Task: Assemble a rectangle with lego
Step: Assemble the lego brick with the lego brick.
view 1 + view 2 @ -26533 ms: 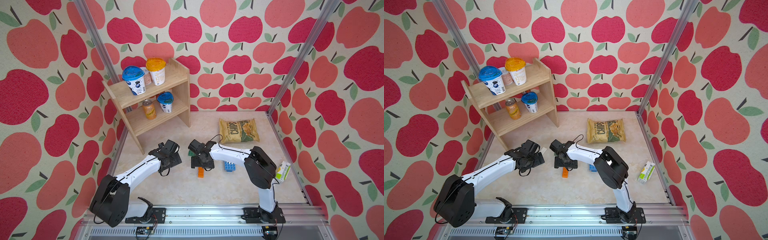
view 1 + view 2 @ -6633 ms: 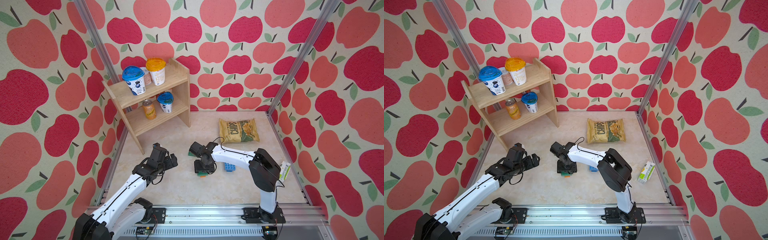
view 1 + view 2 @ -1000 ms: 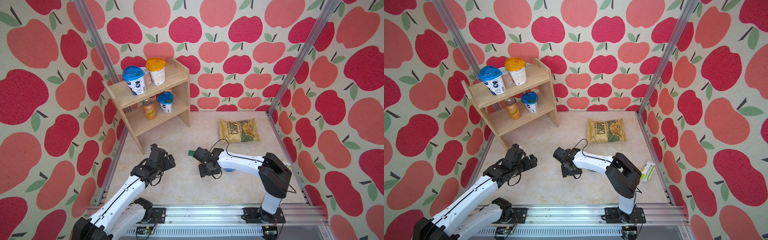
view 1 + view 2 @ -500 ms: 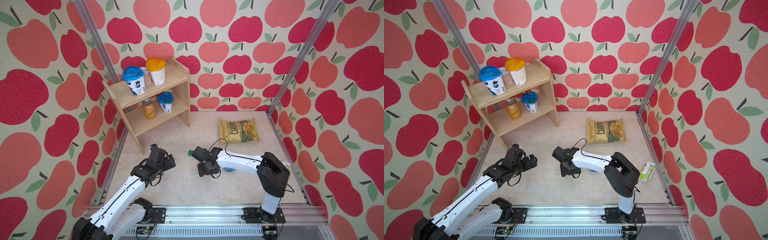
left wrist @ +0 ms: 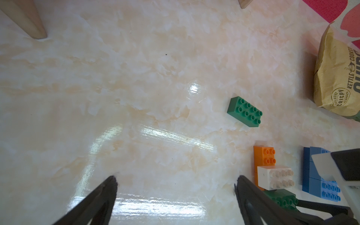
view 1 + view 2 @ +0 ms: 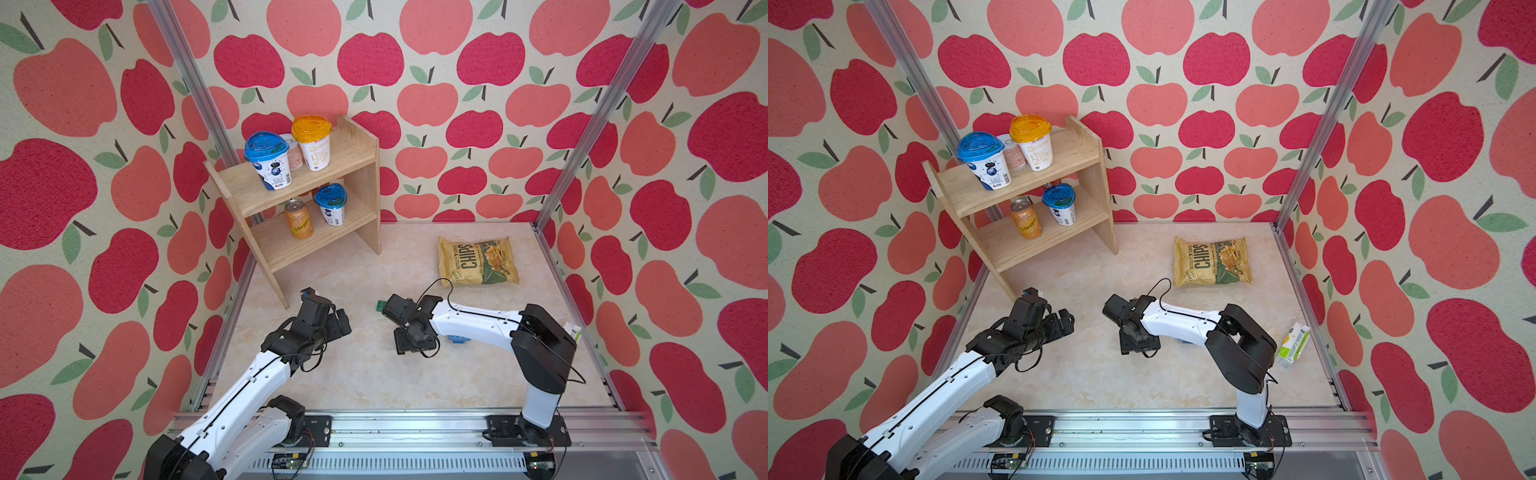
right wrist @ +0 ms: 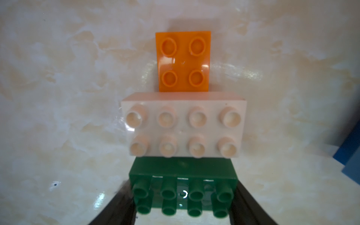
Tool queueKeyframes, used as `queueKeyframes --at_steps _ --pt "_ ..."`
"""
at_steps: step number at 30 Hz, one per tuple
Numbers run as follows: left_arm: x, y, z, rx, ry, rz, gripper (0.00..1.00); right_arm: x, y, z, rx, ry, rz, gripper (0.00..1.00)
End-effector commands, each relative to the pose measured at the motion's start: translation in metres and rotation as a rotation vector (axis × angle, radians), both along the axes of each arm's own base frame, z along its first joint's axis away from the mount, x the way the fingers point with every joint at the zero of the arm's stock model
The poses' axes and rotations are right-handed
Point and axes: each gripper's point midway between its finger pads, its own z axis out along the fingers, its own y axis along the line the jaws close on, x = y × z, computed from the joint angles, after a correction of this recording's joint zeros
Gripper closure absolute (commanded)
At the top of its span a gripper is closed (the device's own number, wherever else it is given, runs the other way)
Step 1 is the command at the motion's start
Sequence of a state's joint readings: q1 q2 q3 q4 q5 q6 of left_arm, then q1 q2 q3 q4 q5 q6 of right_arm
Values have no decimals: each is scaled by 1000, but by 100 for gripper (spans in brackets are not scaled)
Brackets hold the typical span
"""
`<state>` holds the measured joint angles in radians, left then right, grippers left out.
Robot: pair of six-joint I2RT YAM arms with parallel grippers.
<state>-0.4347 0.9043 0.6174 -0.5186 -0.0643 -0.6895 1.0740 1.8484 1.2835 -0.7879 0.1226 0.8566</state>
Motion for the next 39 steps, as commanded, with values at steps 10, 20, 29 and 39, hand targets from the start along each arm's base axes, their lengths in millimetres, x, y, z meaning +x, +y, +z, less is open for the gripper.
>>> queueKeyframes --at_steps 10,20,29,39 --pt "9 -1 13 -7 -40 7 3 4 -12 -5 -82 -7 -35 78" --pt "10 -1 14 -9 -42 6 2 2 -15 -11 -98 15 -36 78" --pt "10 -2 13 -6 -37 5 3 -5 -18 -23 -137 70 -45 78" --pt "11 -3 12 -6 -36 2 3 -20 -33 -41 -167 168 -110 82"
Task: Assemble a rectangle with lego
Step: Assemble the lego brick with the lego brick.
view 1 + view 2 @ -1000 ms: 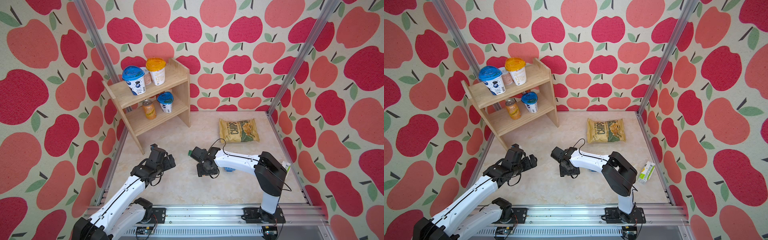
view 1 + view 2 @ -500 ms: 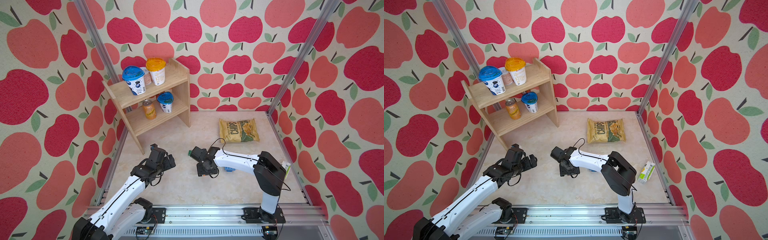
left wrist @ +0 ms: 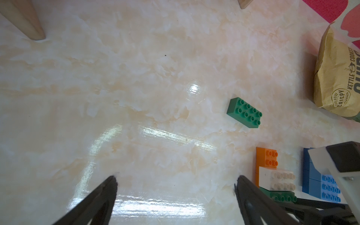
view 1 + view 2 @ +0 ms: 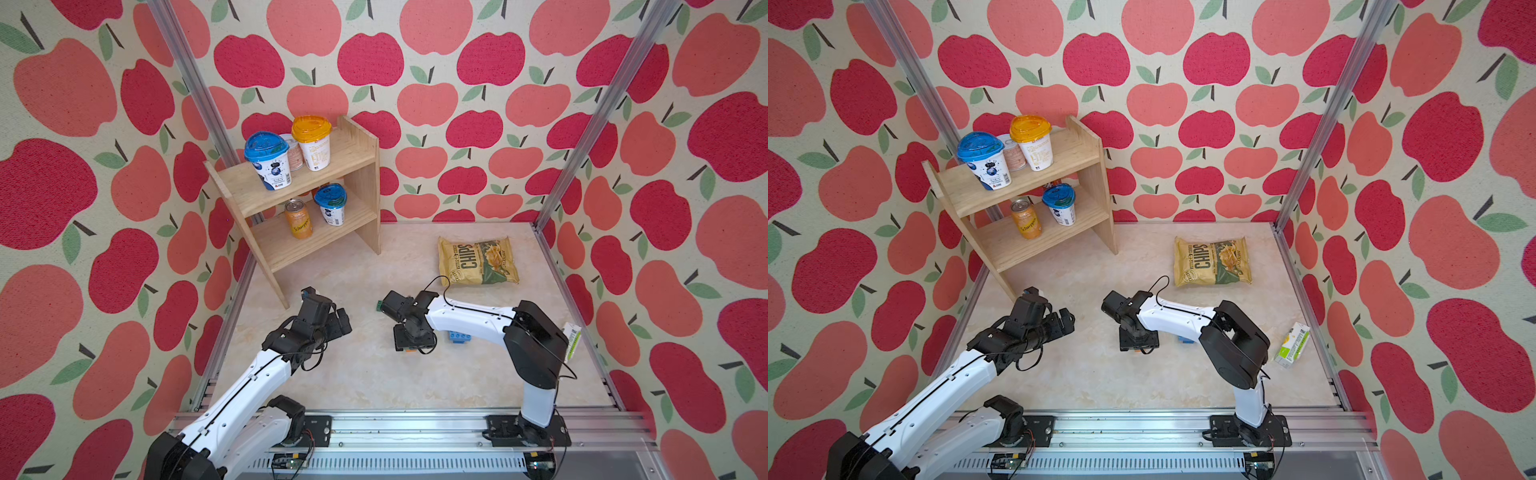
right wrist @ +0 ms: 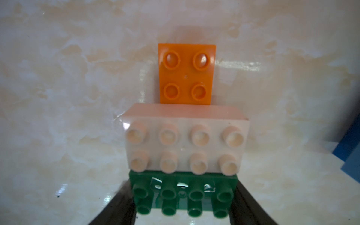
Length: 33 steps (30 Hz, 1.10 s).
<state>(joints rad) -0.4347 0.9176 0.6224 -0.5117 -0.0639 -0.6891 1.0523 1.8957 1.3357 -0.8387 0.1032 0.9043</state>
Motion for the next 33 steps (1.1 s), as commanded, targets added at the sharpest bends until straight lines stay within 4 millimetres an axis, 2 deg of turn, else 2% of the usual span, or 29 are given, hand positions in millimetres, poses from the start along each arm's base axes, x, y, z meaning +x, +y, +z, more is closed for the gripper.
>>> queueKeyframes --at_steps 1,8,14,23,33 --pt "9 -2 11 -7 -36 2 3 -25 -33 -40 -144 138 -43 84" --pt "8 0 10 2 -34 3 2 -28 -43 -54 -209 174 -53 88" --pt "7 1 10 3 -35 2 2 -31 -38 -61 -187 199 -52 89" --pt "7 -1 10 -13 -34 3 3 -30 -40 -48 -195 195 -13 87" --pt "6 1 12 -14 -41 11 3 -40 -61 -28 -234 162 29 80"
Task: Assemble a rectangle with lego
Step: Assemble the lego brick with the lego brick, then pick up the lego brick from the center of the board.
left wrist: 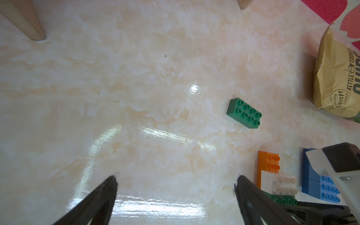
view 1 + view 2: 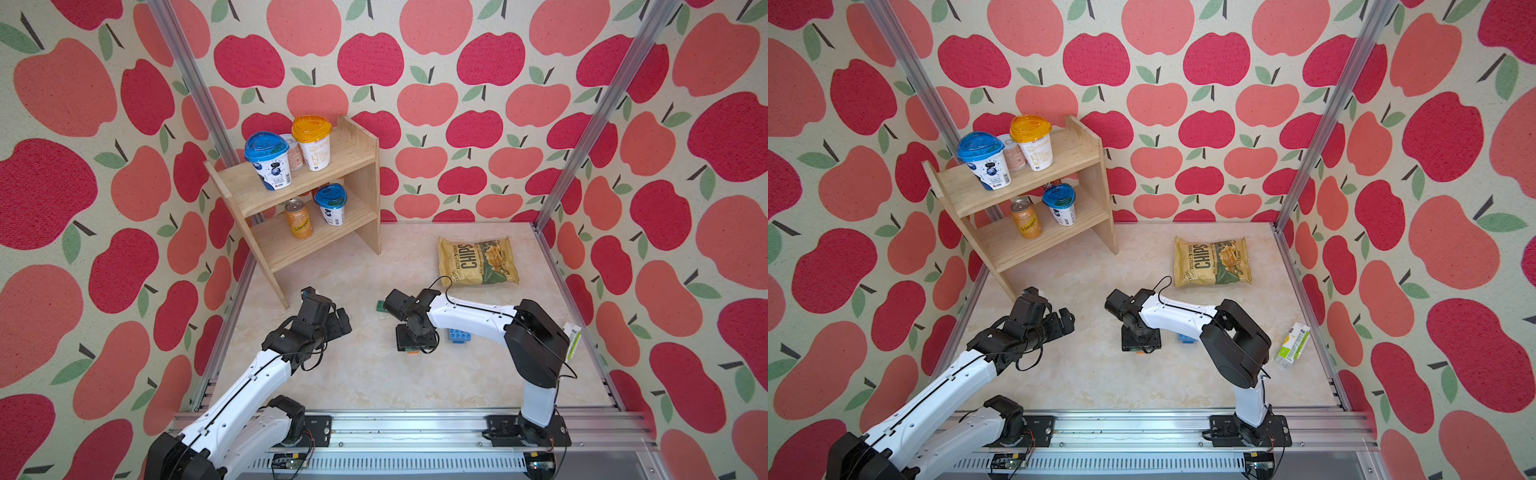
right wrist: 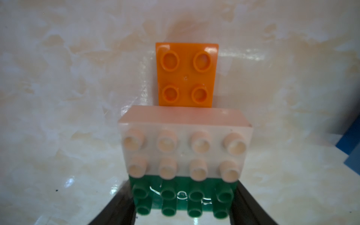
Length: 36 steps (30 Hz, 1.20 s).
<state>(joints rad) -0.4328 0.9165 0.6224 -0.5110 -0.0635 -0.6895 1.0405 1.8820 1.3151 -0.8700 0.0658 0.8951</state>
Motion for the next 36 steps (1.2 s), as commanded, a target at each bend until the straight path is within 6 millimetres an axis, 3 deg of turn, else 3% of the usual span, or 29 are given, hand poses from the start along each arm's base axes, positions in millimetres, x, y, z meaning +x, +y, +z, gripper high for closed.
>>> queueKeyframes --at_steps 1,5,7,10,12,17,20,26,32,36 --pt "6 0 11 -12 -38 9 3 -31 -50 -26 -221 107 40 79" --pt "6 -1 12 -14 -38 7 3 -27 -43 -20 -215 80 54 71" --pt "6 0 12 -12 -38 8 3 -25 -39 -17 -203 68 54 63" --pt "6 0 13 -11 -41 7 3 -20 -33 -11 -185 46 50 38" --pt "6 0 13 -10 -41 4 3 -16 -29 -6 -169 28 42 28" --pt "6 0 12 -6 -39 2 3 -9 -17 7 -107 -14 34 14" --pt "5 1 14 -3 -43 3 3 -5 -13 16 -77 -38 26 0" --pt "4 3 16 2 -52 8 3 9 -7 50 -15 -122 7 0" --pt "6 3 18 4 -62 4 3 54 19 82 70 -246 -7 0" --pt "7 3 18 13 -64 1 2 89 42 84 18 -308 30 0"
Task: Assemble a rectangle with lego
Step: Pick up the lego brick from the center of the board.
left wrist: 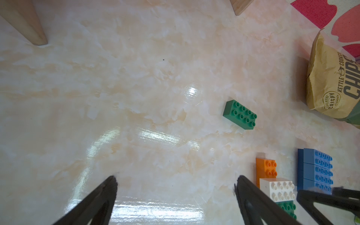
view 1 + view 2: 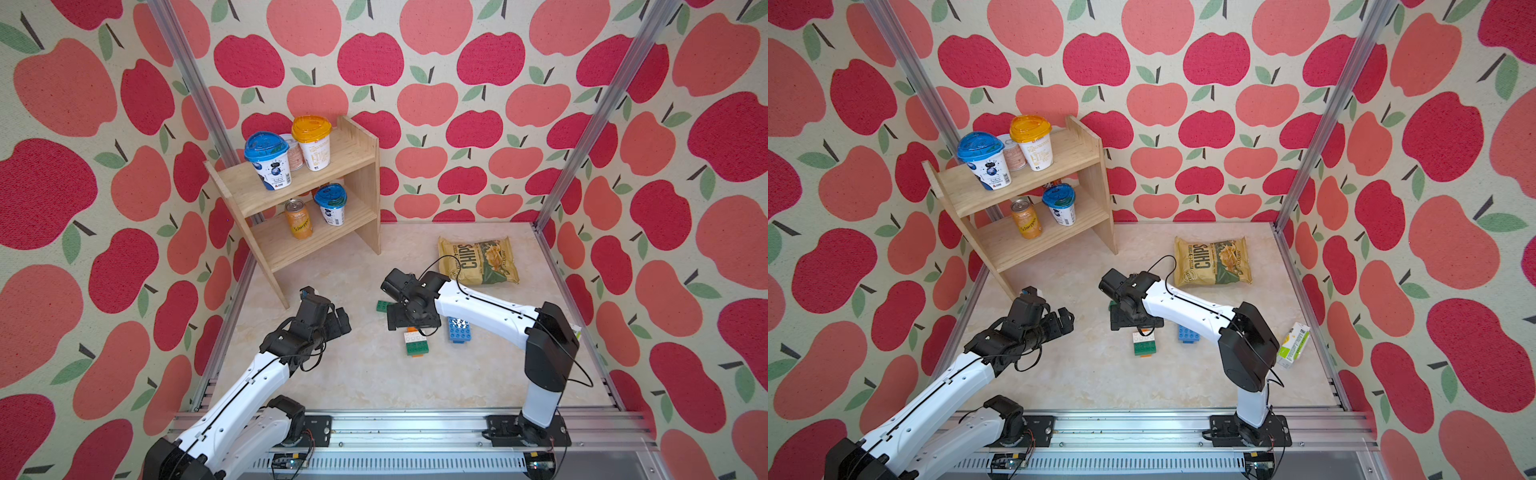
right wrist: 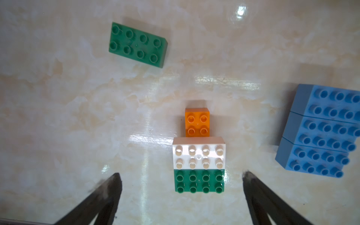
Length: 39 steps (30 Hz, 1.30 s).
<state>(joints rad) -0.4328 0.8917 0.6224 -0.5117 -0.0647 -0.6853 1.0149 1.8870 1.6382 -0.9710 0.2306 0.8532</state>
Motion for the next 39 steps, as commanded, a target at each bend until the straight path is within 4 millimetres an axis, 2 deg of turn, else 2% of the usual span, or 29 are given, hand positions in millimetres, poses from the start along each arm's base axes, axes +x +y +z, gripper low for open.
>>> queueKeyframes --at_steps 1,8,13,15,20,23,33,39 --pt "7 3 12 22 -43 2 3 30 10 -8 -95 -61 31 0" --pt "7 3 9 32 -37 -10 3 82 51 -28 -97 -97 29 0" --pt "6 3 7 35 -32 -10 3 99 67 -50 -100 -77 21 0" --pt "6 3 7 36 -33 -12 3 100 70 -62 -106 -56 16 0" --pt "7 3 7 31 -38 -11 3 93 61 -89 -144 12 -7 0" --pt "7 3 5 33 -34 -11 3 84 56 -96 -146 43 -8 0" --pt "7 3 3 28 -29 -4 3 63 43 -101 -81 82 -40 3" --pt "7 2 2 27 -28 -5 3 64 43 -104 -58 86 -29 9"
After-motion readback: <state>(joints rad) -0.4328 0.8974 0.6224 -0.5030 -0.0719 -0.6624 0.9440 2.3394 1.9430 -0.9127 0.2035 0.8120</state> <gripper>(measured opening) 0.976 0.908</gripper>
